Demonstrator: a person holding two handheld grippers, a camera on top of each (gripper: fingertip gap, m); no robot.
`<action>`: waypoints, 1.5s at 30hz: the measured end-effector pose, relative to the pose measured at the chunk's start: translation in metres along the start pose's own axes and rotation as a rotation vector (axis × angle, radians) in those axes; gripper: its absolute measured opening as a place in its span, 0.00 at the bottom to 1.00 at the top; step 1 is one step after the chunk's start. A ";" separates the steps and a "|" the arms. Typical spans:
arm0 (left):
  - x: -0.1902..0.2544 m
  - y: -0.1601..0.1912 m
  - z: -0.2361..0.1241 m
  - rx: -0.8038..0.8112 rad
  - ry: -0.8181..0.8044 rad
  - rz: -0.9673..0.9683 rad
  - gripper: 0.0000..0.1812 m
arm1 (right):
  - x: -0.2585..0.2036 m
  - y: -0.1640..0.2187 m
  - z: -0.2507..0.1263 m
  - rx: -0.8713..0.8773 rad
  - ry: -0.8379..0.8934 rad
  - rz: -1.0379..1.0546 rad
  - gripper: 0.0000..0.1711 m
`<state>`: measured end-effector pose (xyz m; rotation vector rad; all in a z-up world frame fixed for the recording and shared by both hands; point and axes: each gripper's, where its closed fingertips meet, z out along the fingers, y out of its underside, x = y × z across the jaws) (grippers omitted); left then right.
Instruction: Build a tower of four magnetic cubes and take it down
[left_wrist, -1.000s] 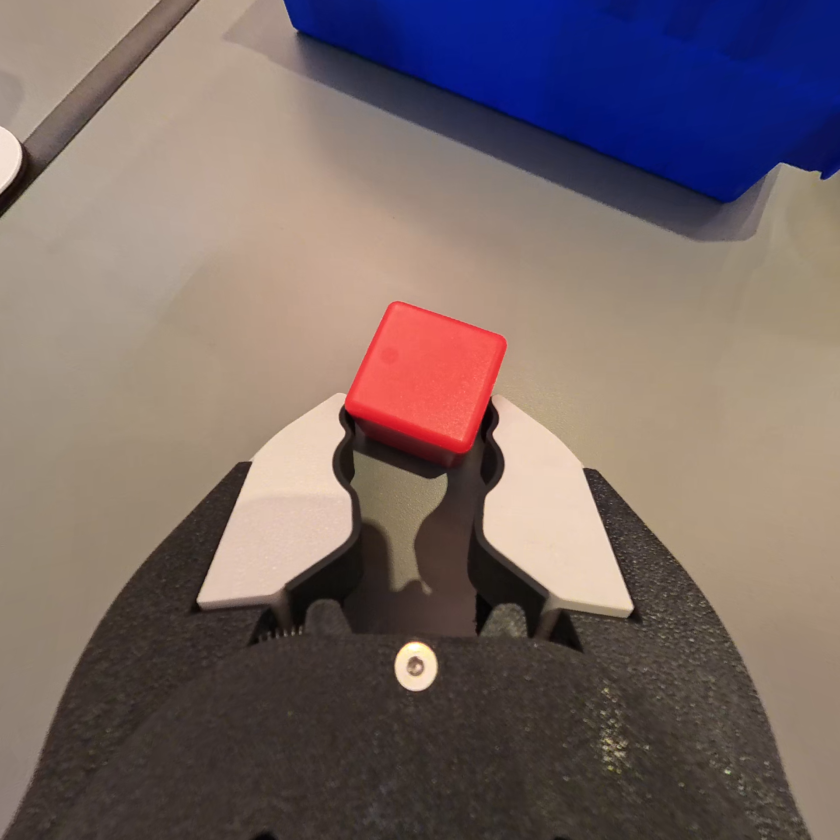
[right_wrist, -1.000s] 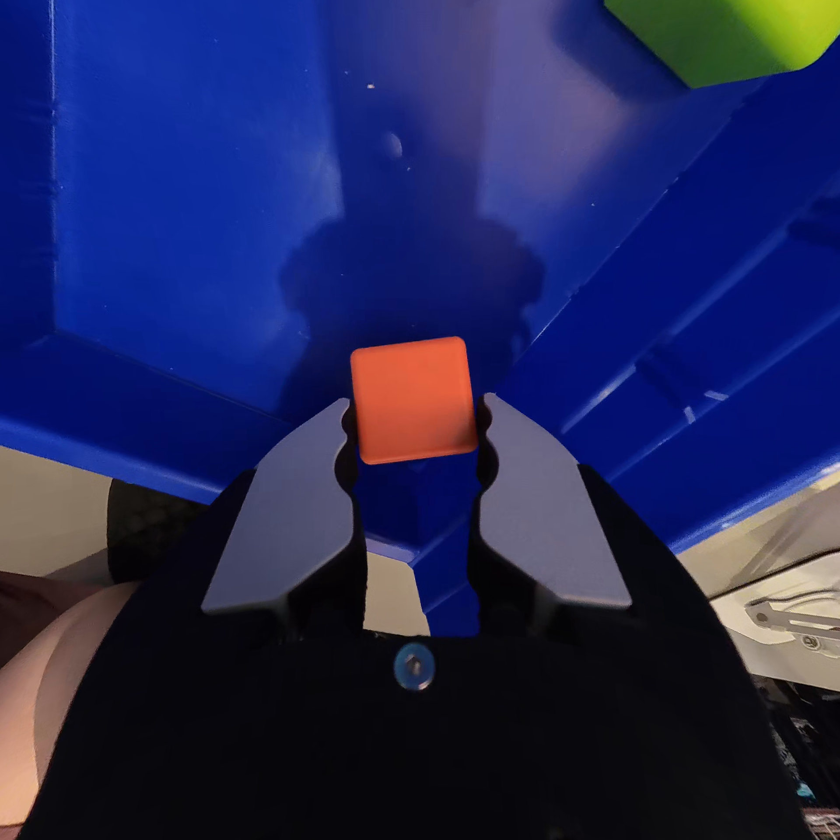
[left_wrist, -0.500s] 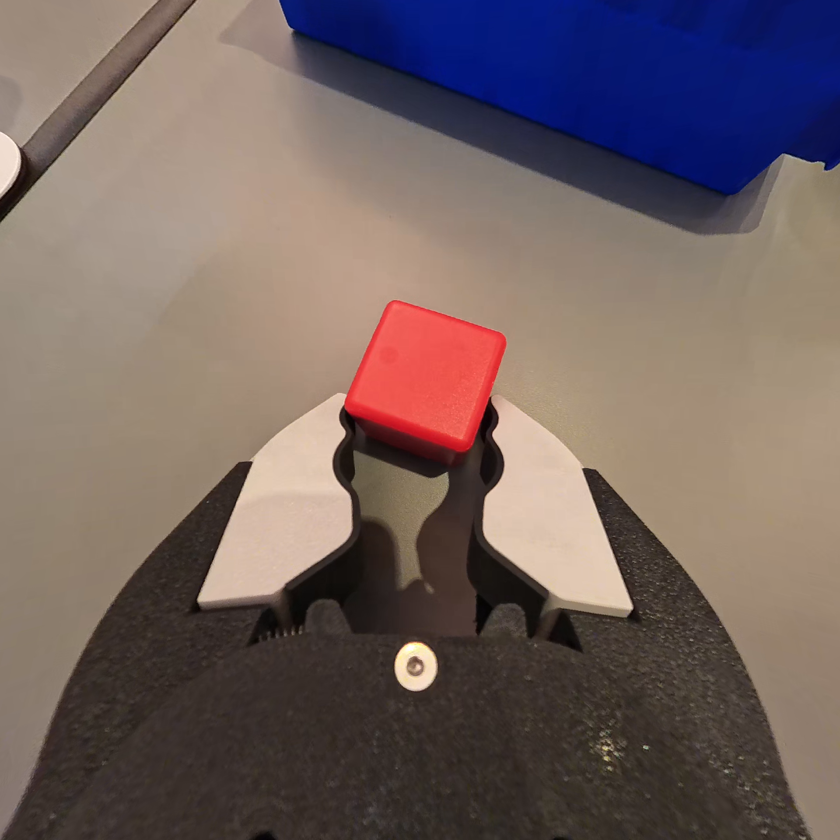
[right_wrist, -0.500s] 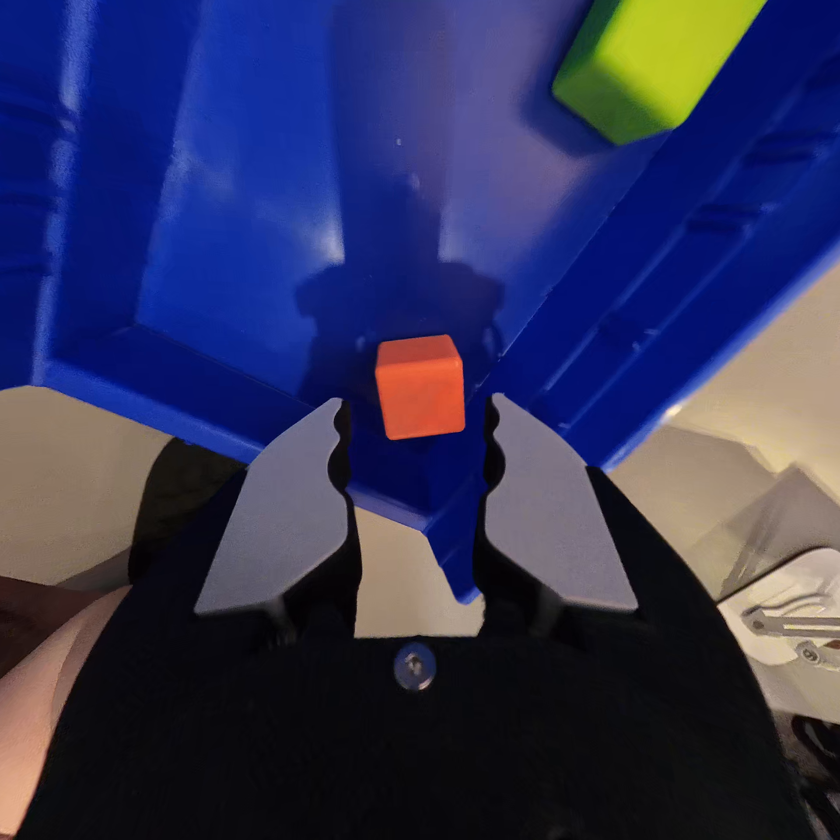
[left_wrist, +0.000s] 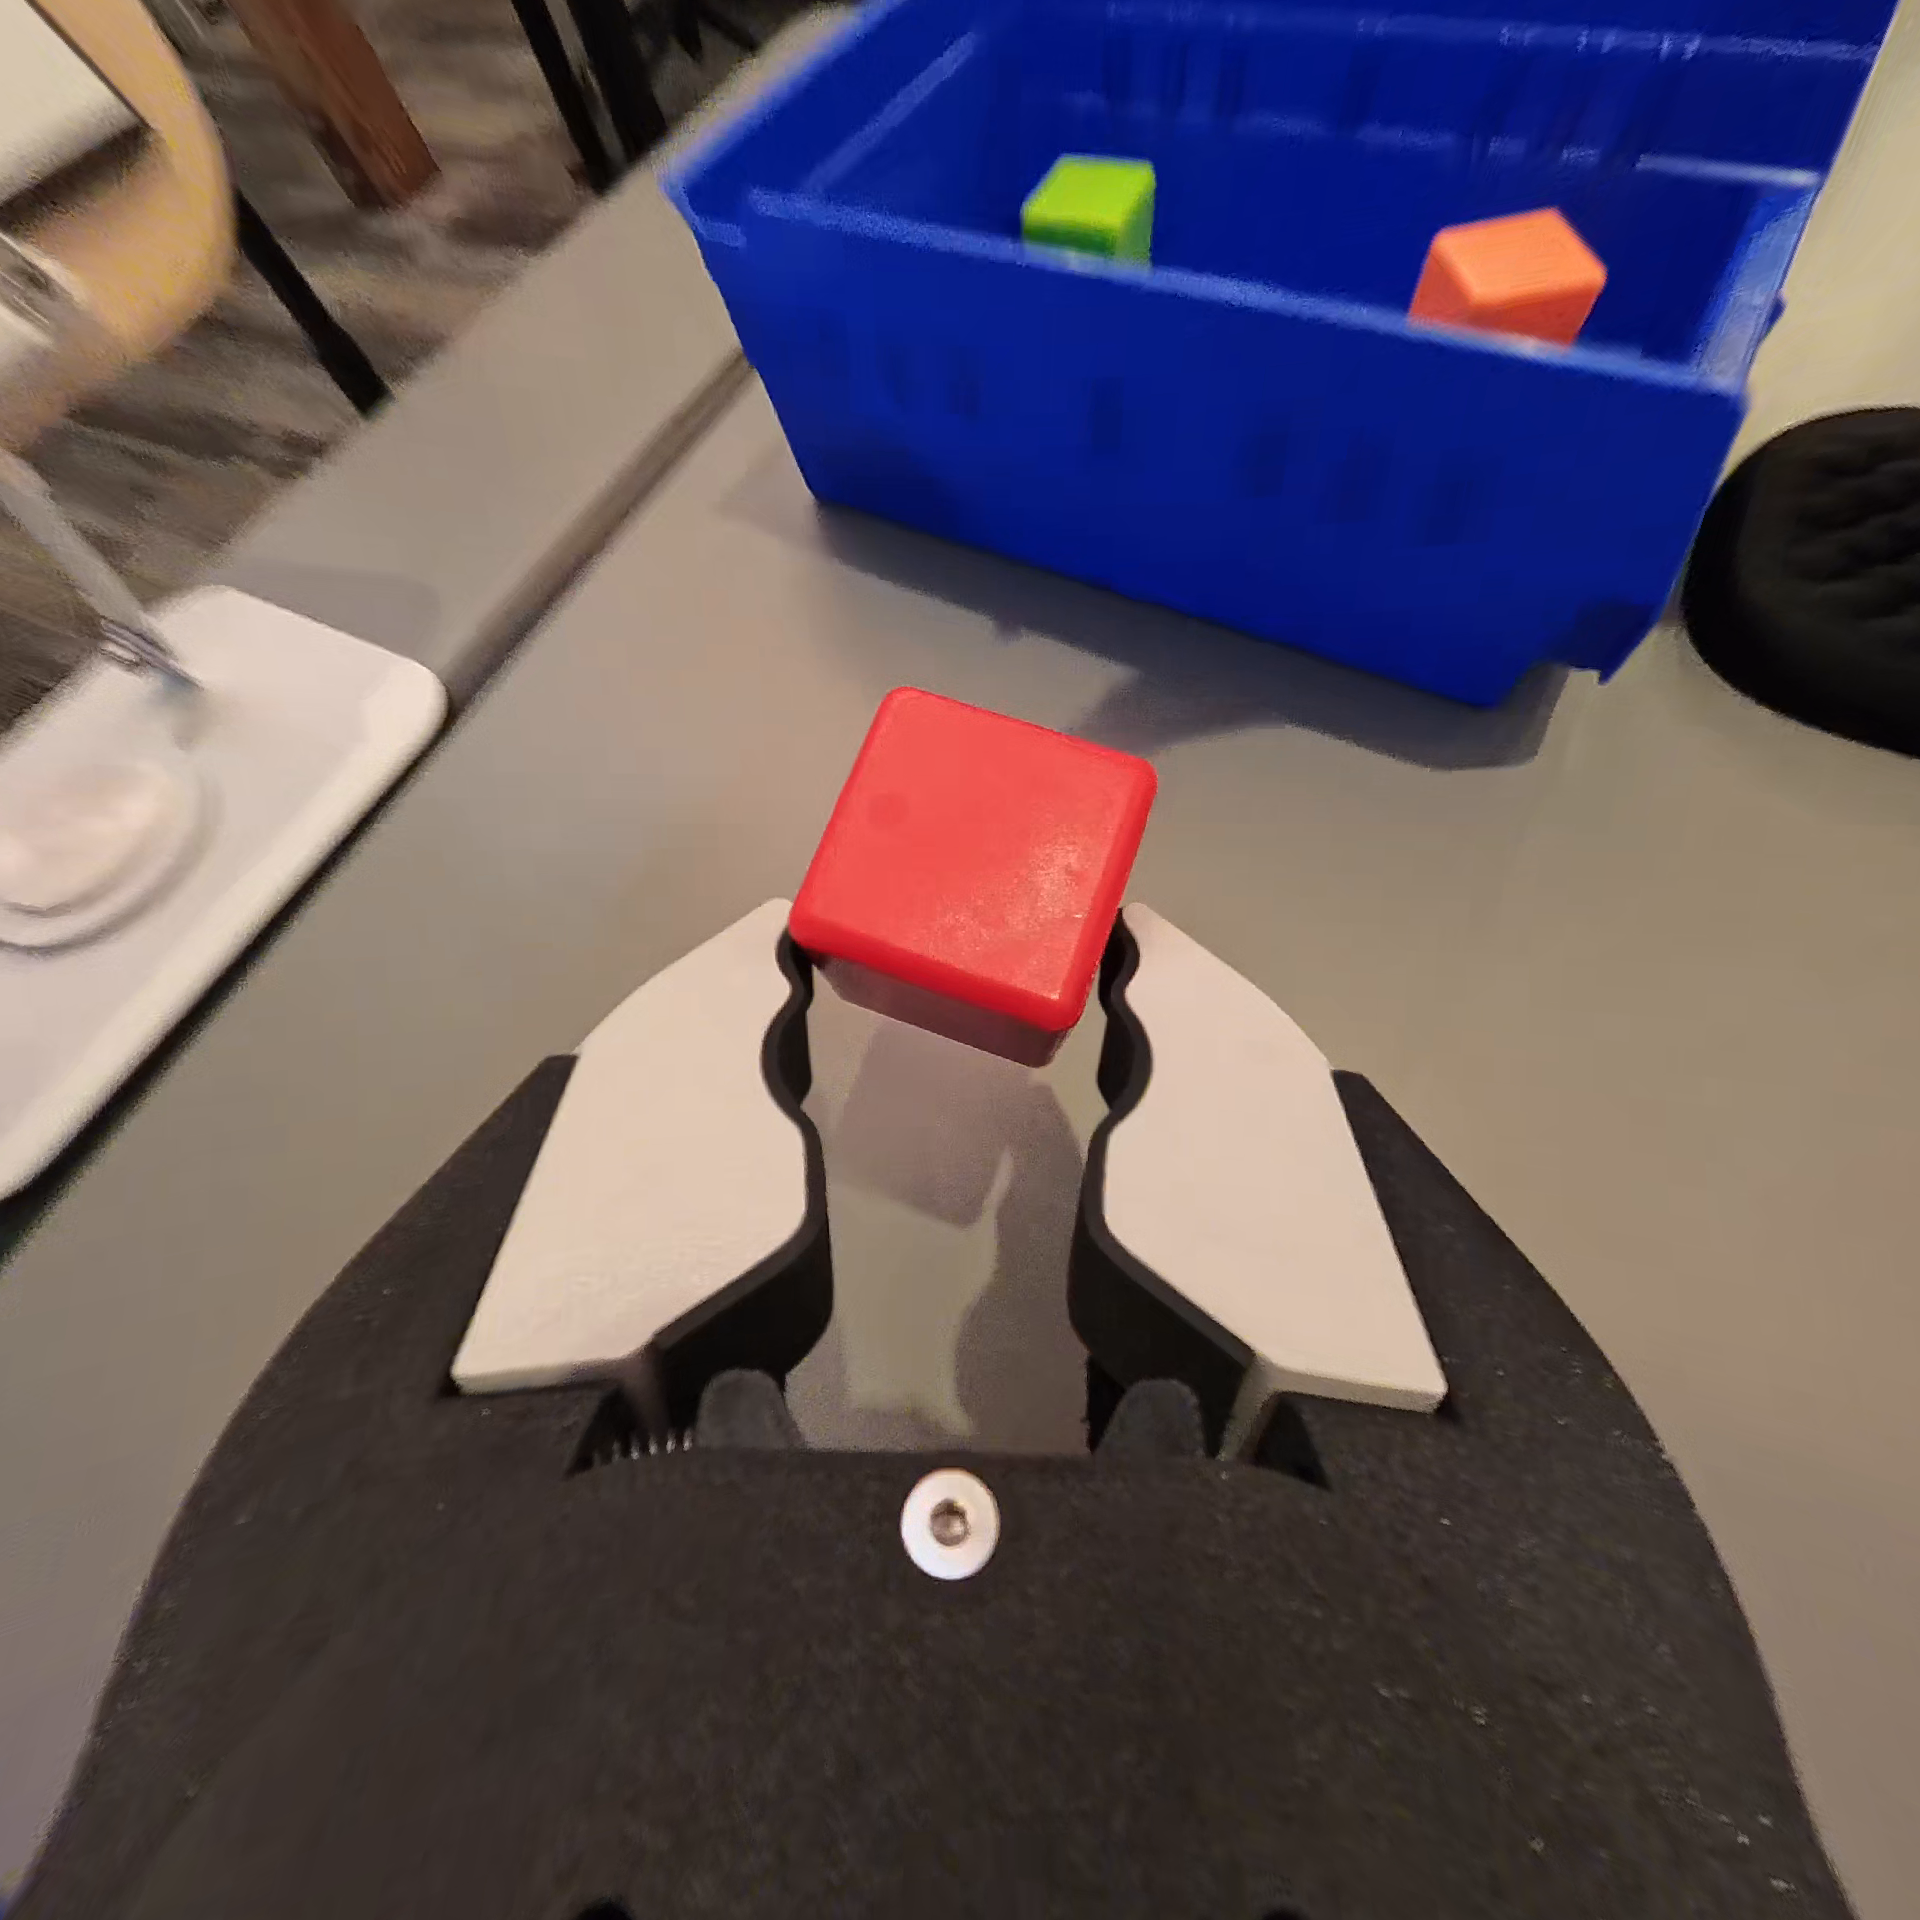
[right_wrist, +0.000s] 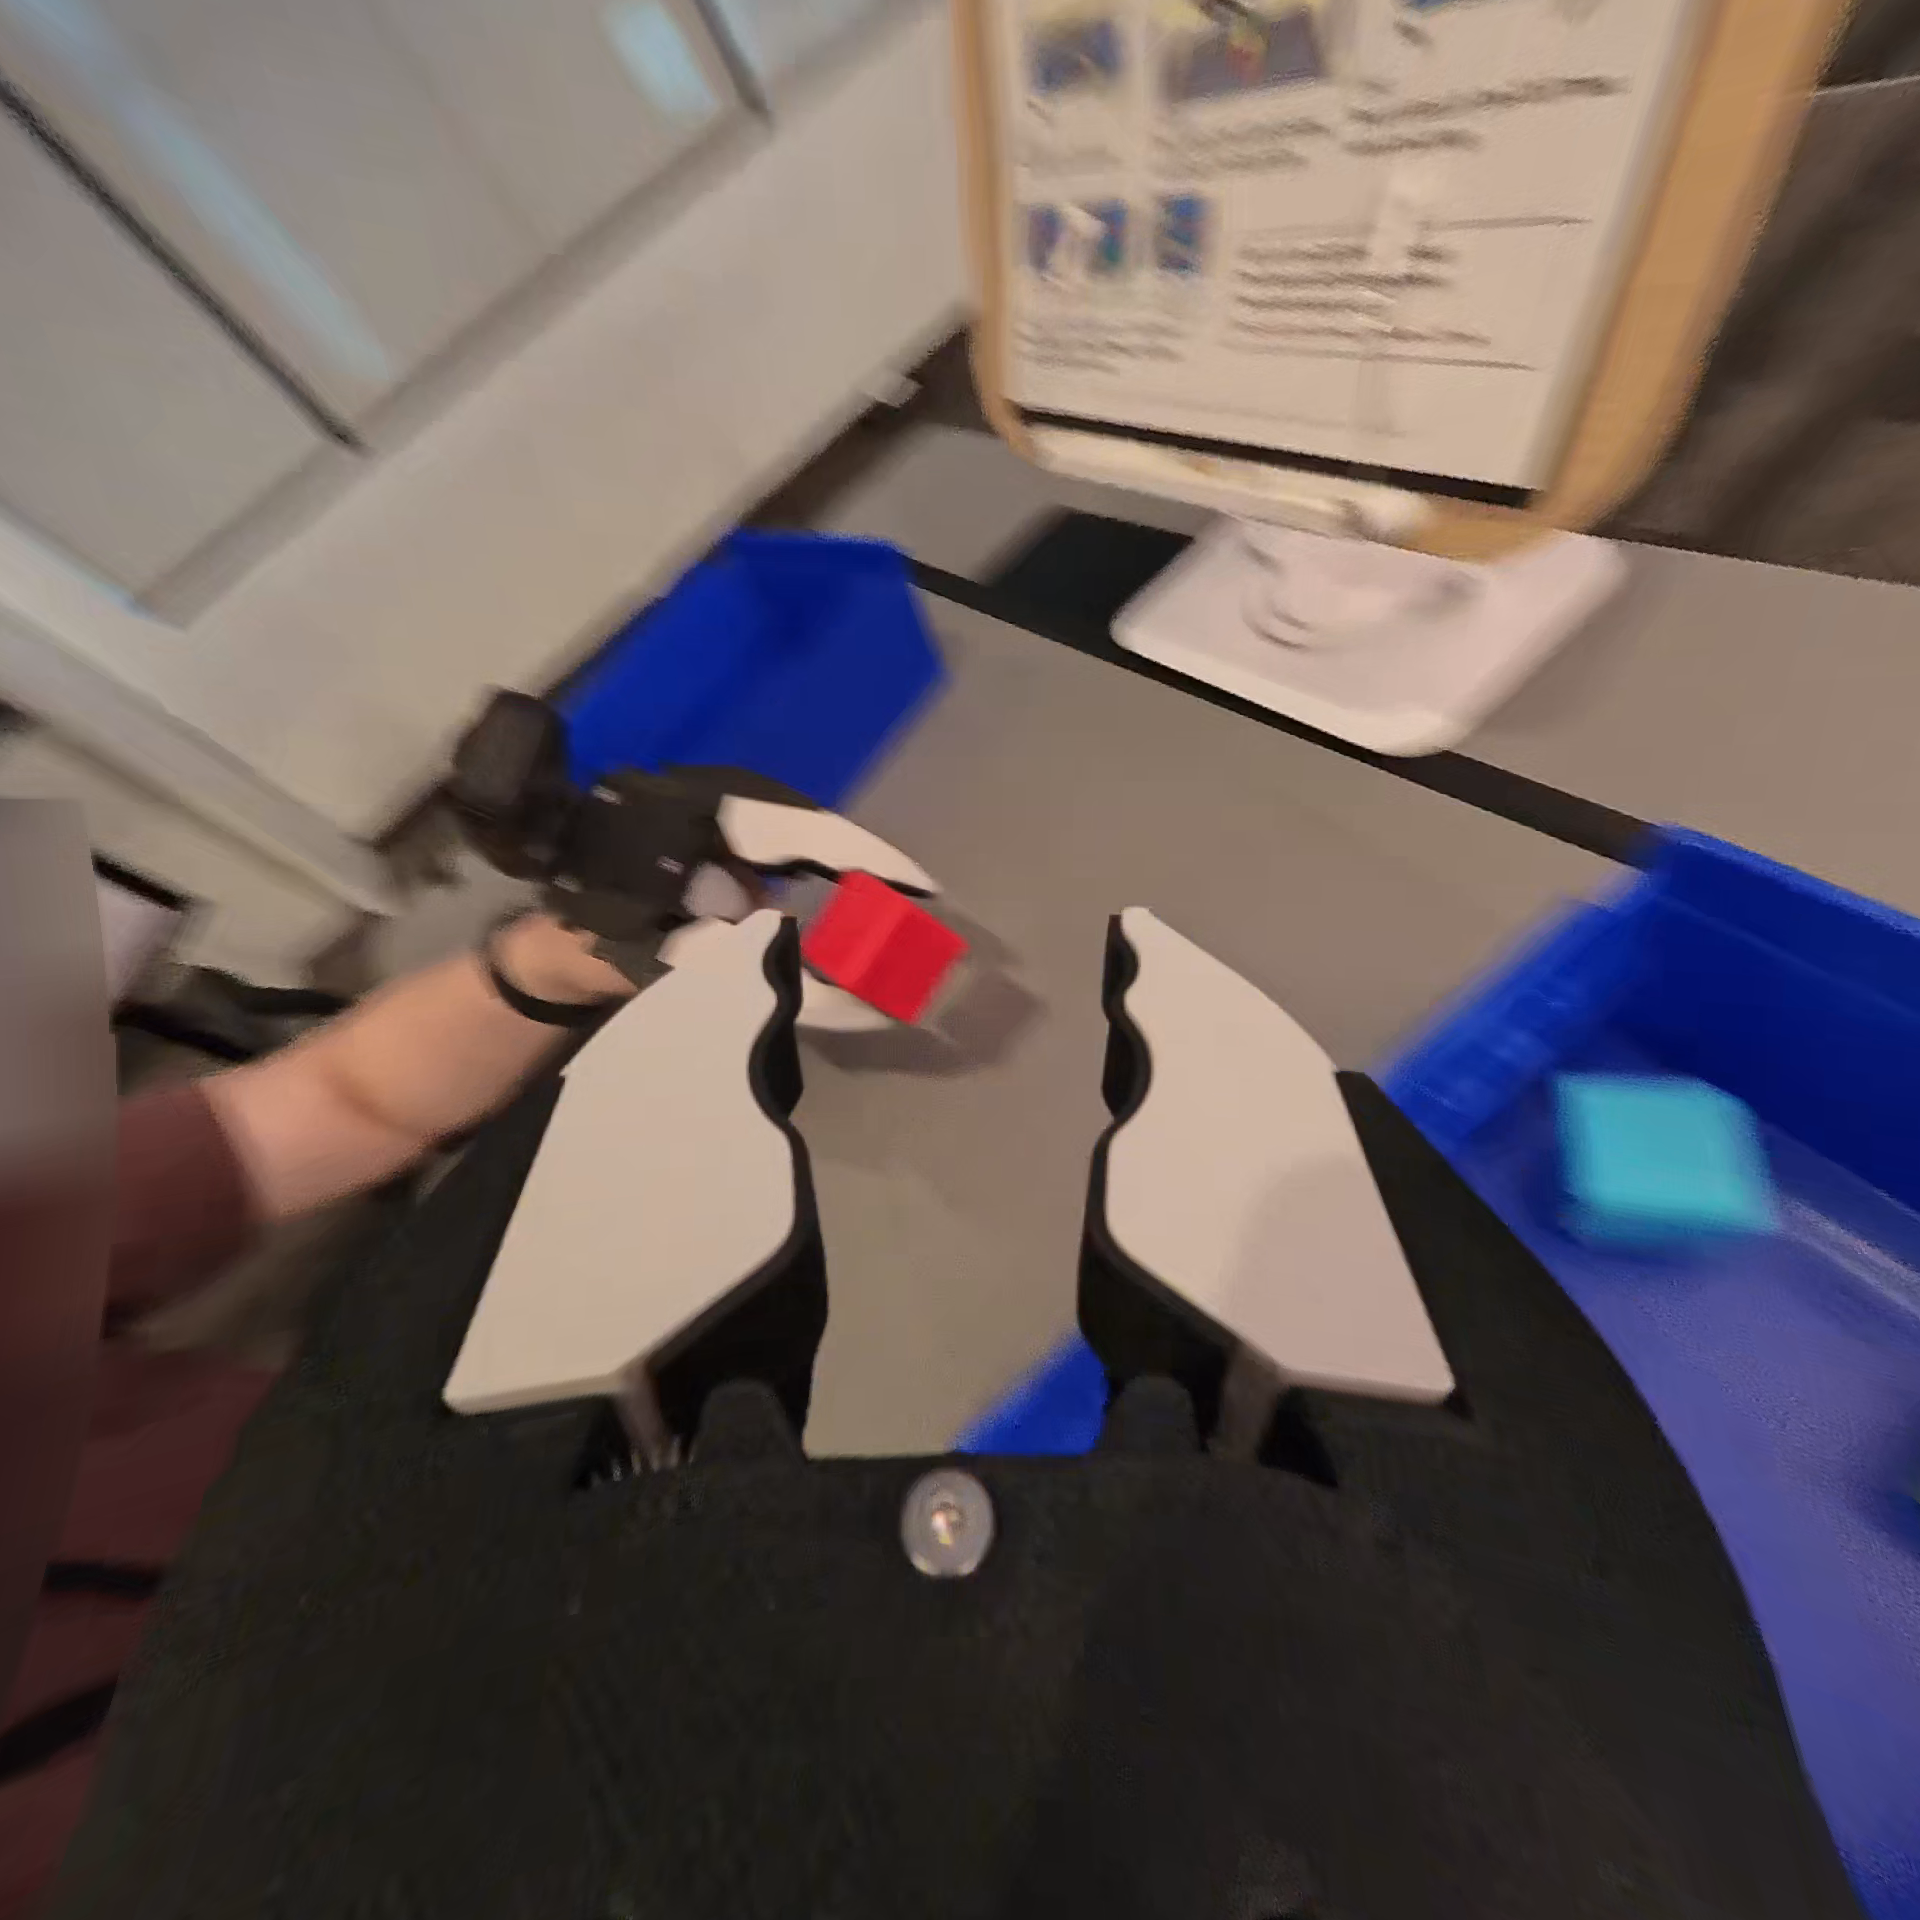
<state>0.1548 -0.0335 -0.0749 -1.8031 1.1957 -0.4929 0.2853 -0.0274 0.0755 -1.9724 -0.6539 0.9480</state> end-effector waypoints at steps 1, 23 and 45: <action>-0.004 -0.009 -0.009 0.026 -0.033 0.023 0.29 | -0.015 -0.007 0.010 0.035 -0.108 0.038 0.33; -0.010 -0.053 -0.061 0.168 -0.249 0.226 0.29 | -0.081 0.047 0.132 -0.241 -0.413 0.155 0.28; -0.015 -0.062 -0.090 0.165 -0.238 0.218 0.22 | 0.076 0.191 0.004 -0.953 0.017 -0.480 0.28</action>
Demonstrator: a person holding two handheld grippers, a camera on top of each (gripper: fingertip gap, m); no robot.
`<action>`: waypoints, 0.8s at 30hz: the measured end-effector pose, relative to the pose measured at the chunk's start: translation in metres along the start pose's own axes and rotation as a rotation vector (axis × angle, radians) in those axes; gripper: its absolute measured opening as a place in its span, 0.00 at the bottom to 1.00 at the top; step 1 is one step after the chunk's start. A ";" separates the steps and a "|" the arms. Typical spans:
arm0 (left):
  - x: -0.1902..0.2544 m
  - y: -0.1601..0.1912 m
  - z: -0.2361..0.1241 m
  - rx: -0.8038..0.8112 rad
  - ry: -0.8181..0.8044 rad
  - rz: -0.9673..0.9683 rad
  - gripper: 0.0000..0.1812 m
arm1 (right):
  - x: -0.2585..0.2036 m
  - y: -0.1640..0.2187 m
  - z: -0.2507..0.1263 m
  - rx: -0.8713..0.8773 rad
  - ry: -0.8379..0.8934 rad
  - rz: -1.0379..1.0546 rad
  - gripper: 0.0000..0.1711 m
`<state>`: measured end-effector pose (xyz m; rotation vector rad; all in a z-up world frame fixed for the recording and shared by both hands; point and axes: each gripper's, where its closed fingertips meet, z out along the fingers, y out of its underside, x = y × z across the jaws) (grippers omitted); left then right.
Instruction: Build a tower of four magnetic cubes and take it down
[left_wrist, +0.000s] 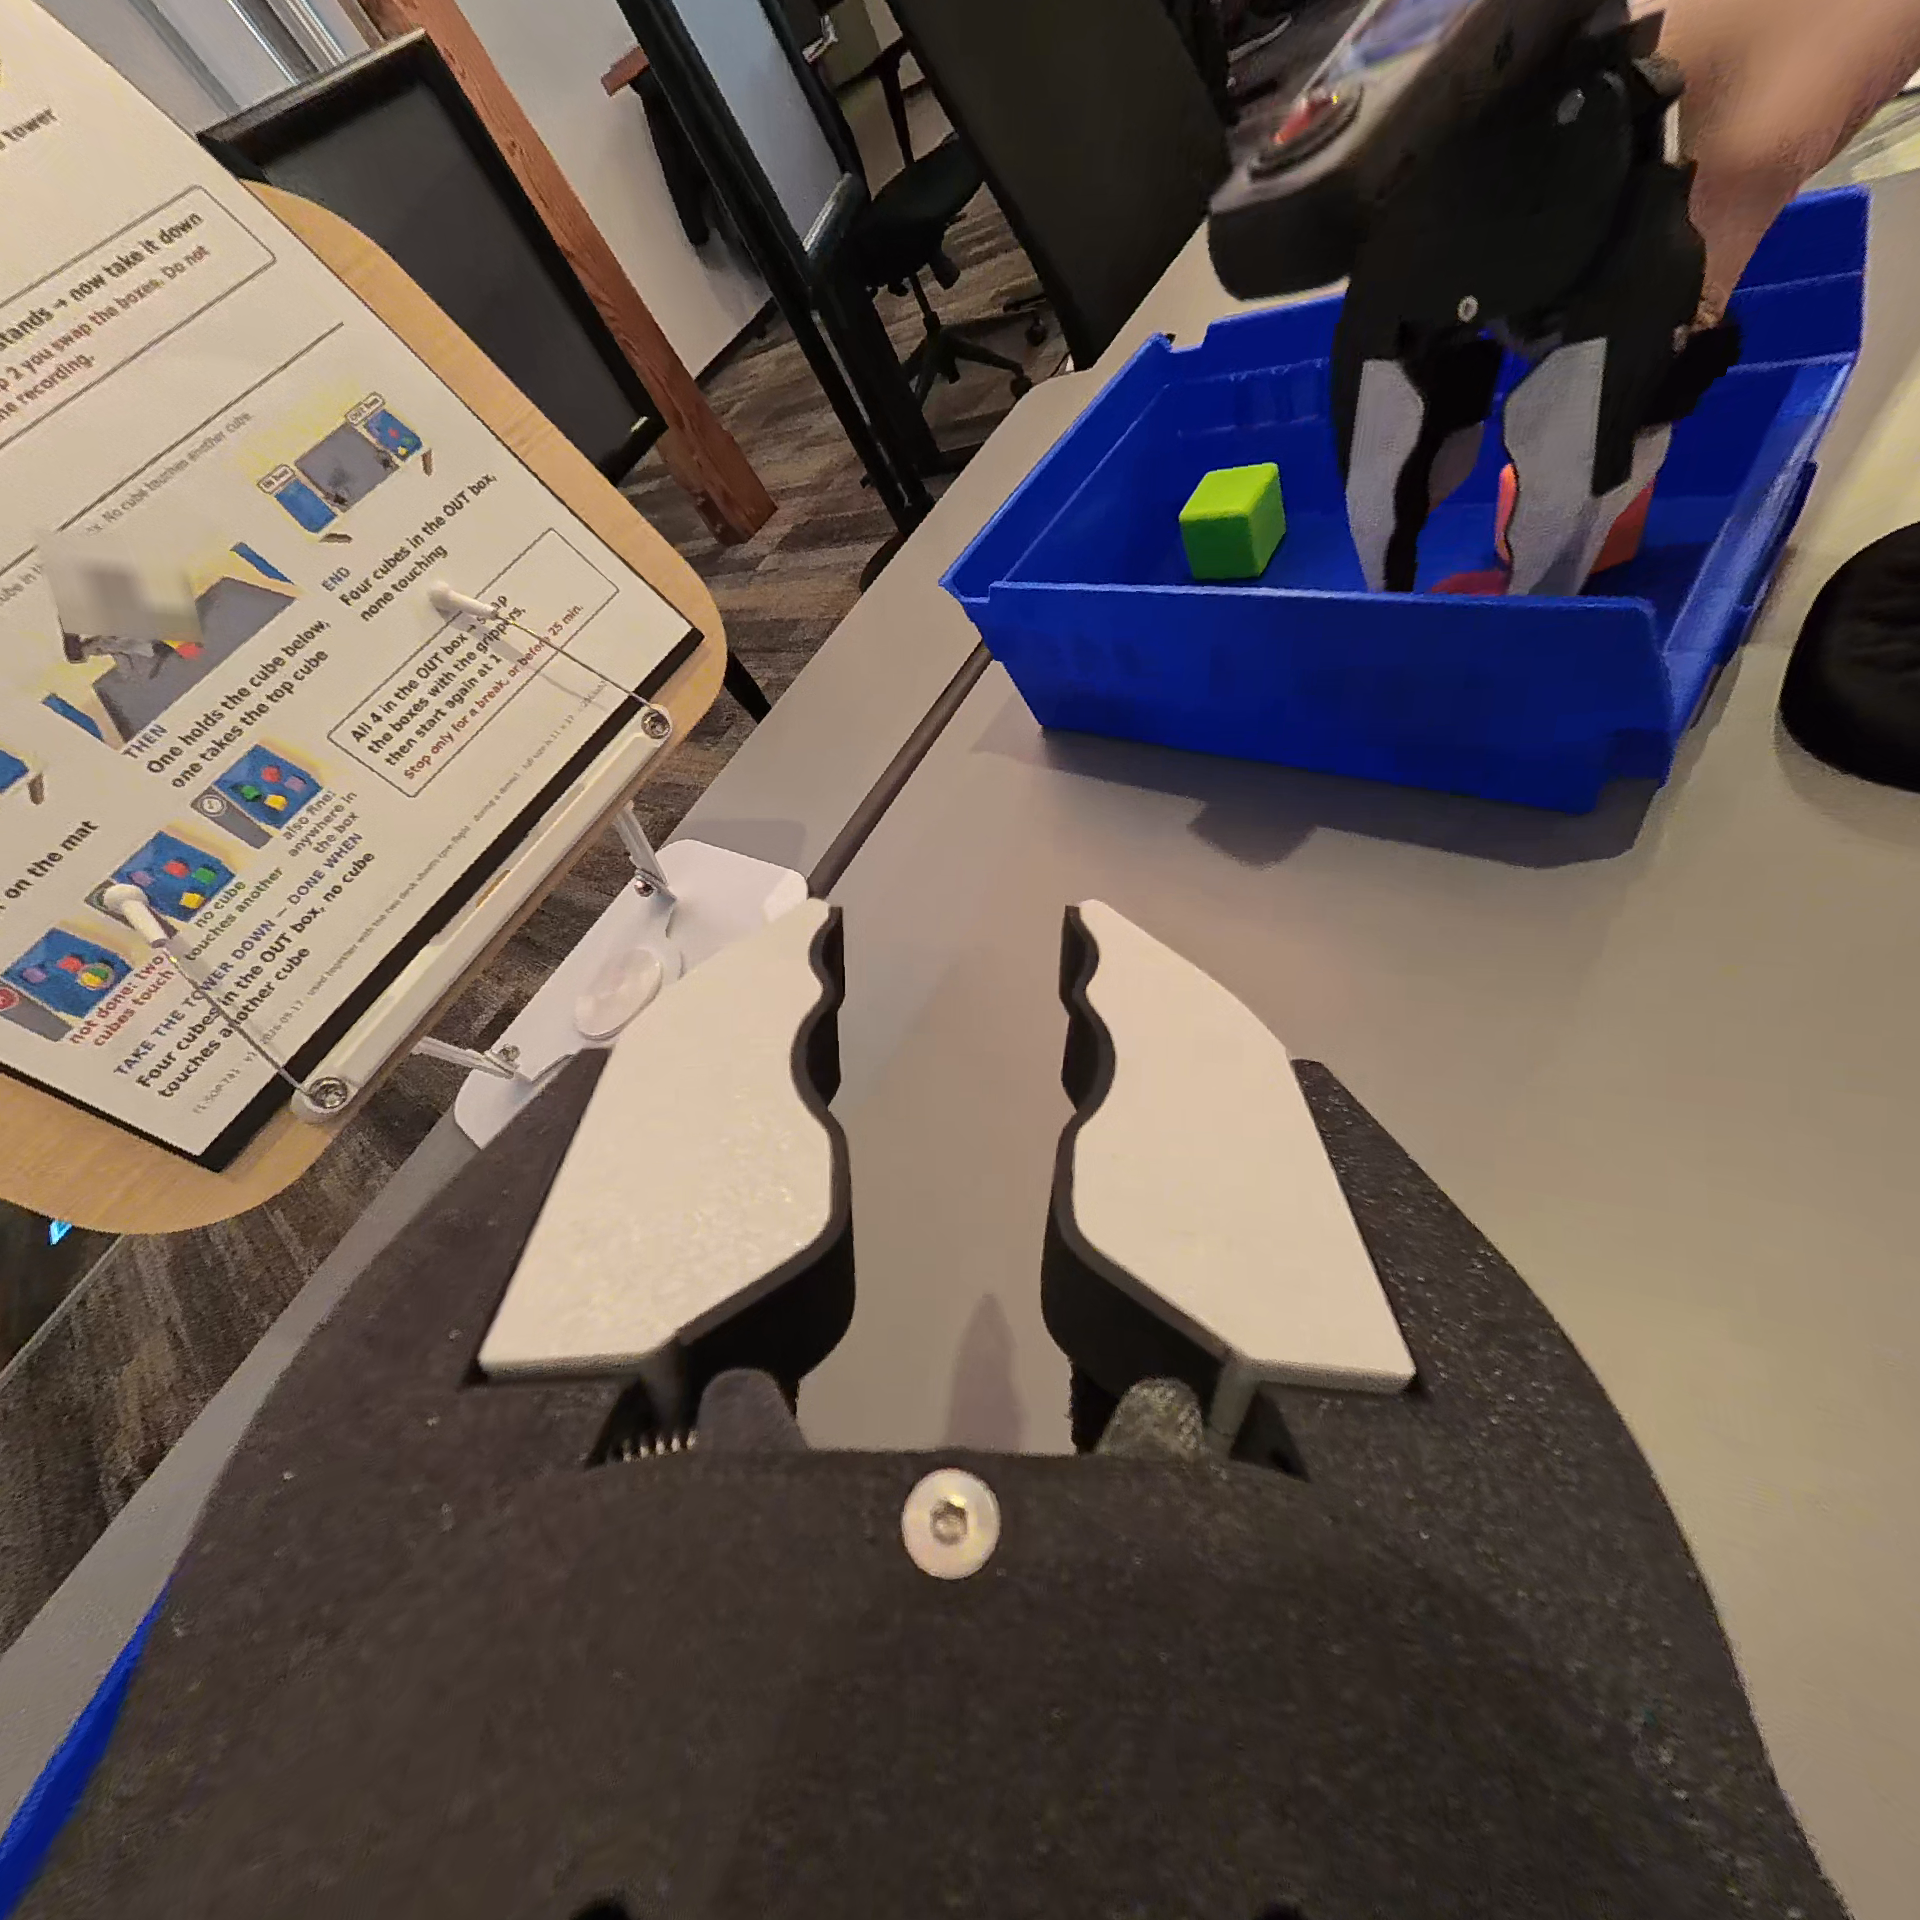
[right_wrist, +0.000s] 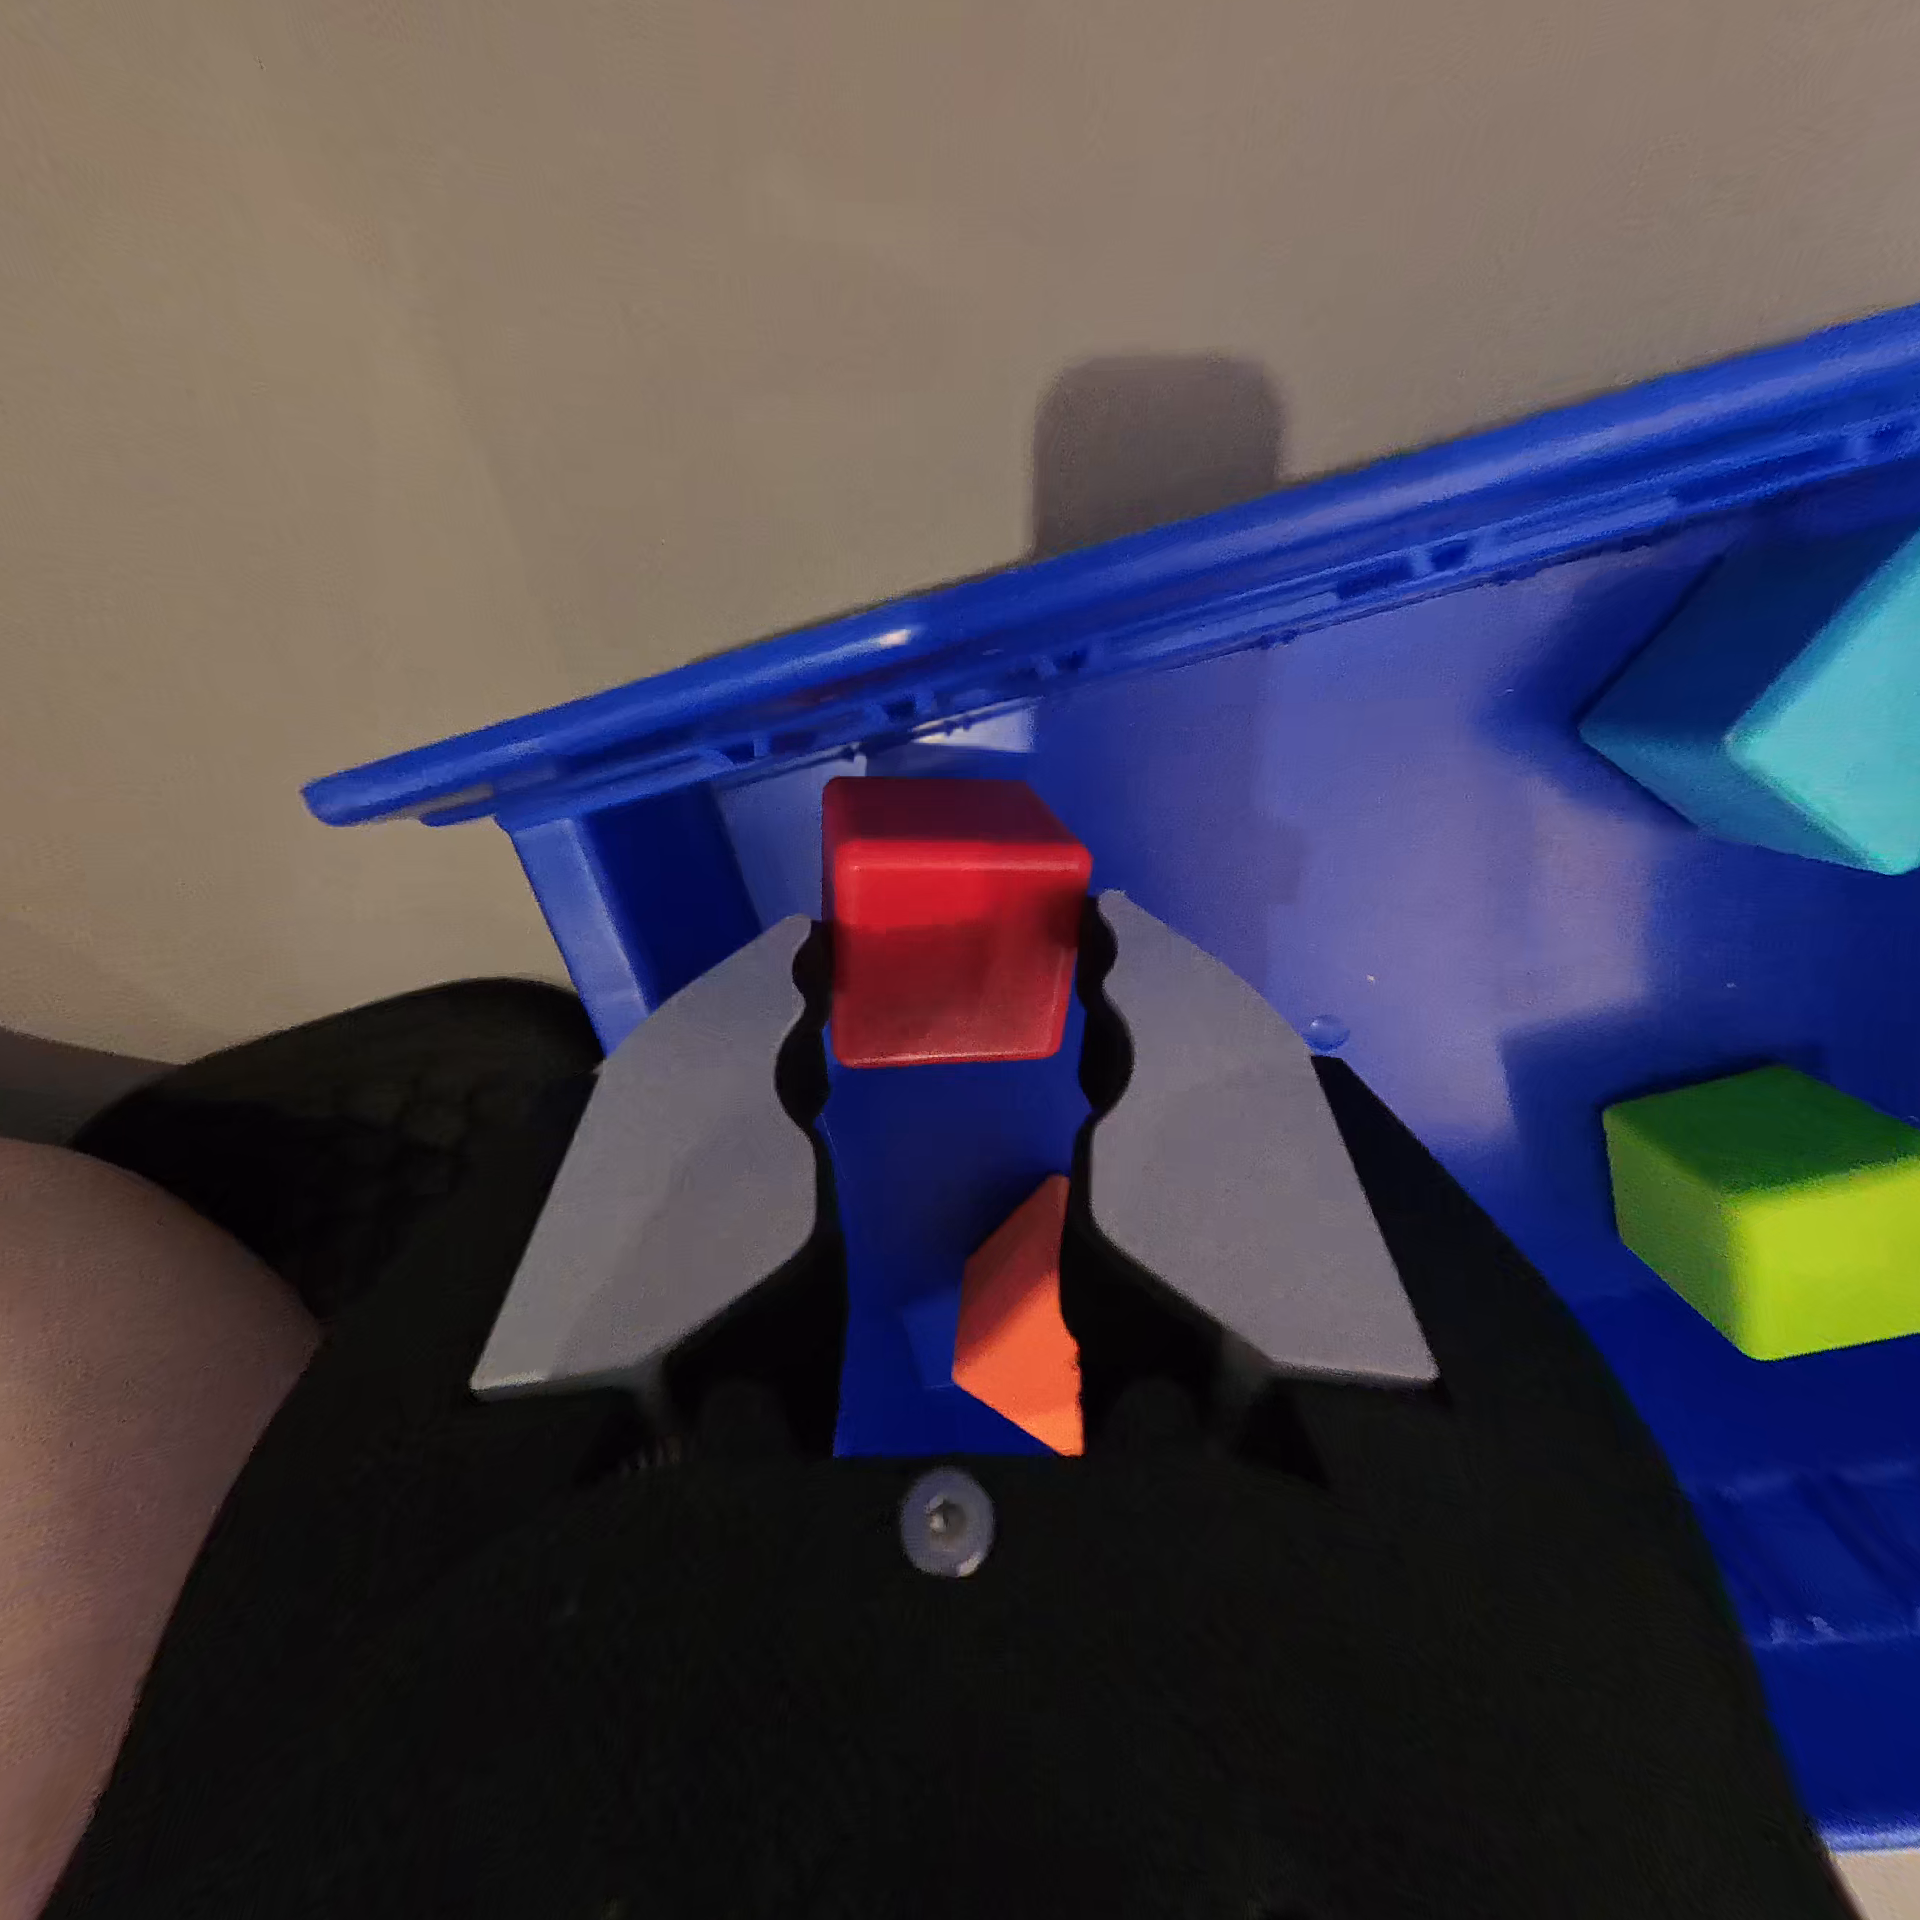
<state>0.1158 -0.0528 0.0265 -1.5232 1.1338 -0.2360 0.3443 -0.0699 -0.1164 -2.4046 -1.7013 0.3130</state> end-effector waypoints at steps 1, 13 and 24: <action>-0.001 0.000 -0.001 0.001 -0.001 -0.002 0.22 | 0.000 0.002 0.003 -0.020 0.004 -0.017 0.28; -0.046 0.005 -0.026 -0.031 -0.112 -0.022 0.28 | 0.006 0.003 -0.017 -0.007 0.103 0.097 0.30; -0.190 0.155 -0.188 -0.537 -0.550 -0.451 0.43 | 0.116 0.111 -0.139 0.431 0.654 1.030 0.29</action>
